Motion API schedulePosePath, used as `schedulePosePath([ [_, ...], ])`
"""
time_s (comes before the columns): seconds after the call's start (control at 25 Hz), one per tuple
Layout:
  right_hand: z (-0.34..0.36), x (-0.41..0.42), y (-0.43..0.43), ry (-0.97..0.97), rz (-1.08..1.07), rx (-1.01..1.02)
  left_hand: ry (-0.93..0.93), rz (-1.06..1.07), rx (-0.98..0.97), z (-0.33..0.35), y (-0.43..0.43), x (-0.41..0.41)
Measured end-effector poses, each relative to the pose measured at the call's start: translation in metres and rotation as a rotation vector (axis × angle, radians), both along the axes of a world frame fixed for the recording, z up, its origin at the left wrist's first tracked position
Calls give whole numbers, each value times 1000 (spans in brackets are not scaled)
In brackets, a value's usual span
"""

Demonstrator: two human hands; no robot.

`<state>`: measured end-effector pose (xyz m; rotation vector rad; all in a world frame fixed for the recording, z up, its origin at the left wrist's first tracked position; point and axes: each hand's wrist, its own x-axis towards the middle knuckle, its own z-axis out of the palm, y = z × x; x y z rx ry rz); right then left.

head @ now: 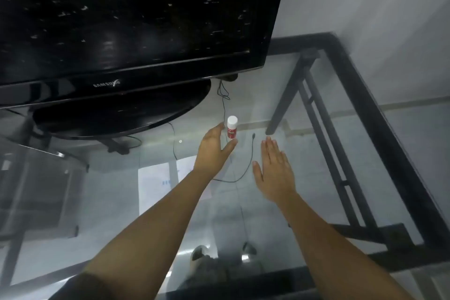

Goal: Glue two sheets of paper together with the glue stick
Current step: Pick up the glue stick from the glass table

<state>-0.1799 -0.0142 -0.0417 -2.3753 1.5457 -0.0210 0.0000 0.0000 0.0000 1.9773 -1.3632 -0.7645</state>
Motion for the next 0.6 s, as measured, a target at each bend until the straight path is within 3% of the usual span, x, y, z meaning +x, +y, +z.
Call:
schedulePosePath([
  [0.2, -2, -1, 0, -25, -11, -59, 94, 87, -57, -4, -18, -8],
  [0.4, 9, -1, -4, -79, 7, 53, 215, -6, -36, 12, -2, -7],
  [0.6, 67, 7, -31, -812, -411, 372, 298, 3, -38, 28, 23, 2],
])
